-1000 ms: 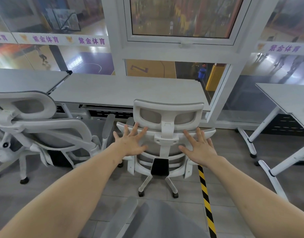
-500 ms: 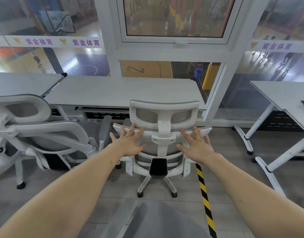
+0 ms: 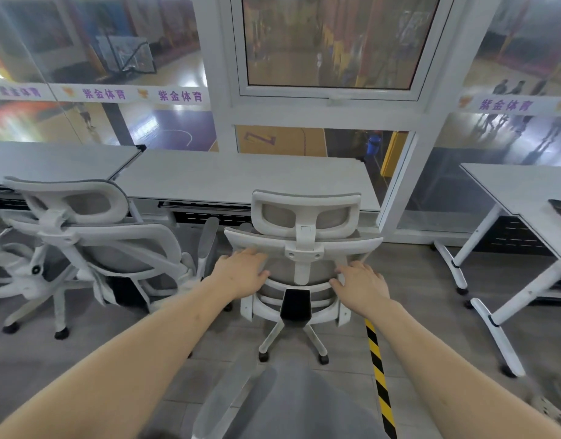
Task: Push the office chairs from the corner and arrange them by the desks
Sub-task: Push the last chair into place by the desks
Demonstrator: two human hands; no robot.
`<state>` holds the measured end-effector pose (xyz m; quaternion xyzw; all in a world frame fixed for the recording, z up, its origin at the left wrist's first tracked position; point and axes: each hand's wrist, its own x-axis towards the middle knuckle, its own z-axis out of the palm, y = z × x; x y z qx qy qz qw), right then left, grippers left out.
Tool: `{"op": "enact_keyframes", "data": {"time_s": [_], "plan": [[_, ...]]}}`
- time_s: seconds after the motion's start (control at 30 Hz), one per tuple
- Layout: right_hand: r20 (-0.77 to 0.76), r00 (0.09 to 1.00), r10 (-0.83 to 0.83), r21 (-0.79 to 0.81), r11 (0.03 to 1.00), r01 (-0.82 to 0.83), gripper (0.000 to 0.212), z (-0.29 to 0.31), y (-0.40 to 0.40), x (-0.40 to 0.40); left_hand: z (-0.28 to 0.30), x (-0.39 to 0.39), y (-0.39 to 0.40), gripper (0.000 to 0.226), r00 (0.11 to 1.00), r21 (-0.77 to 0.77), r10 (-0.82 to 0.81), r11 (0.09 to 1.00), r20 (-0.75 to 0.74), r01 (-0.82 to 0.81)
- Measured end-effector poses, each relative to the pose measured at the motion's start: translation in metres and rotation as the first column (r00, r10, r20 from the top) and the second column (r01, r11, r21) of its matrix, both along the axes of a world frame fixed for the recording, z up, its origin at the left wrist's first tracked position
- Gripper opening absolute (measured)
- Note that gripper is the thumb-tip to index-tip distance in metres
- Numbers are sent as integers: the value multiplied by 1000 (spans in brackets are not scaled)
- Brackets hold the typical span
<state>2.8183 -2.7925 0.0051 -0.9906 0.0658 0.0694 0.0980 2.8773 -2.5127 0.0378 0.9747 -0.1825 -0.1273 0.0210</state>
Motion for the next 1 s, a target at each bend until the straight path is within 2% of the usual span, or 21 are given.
{"op": "enact_keyframes", "data": {"time_s": [0.13,0.33,0.47,0.73,0.87,1.0], "plan": [[77,997,15,33,999,-17,40,36,19,-45,29,-62,22,37,995,-98,18,995,101,-8],[219,975,43,84,995,-62,39,97,58,-149,64,-166,67,37,984,-287,74,958,161,-25],[301,953,27,99,993,-59,35,118,85,-238,77,-244,102,35,977,-331,65,944,202,6],[335,941,-44,45,999,30,33,123,161,-398,81,-380,182,38,986,-366,-24,927,167,85],[301,950,-83,73,995,64,35,118,195,-470,76,-424,204,40,983,-369,-135,913,127,173],[47,994,-95,190,978,85,41,117,221,-525,72,-451,203,52,973,-203,-224,952,53,231]]}}
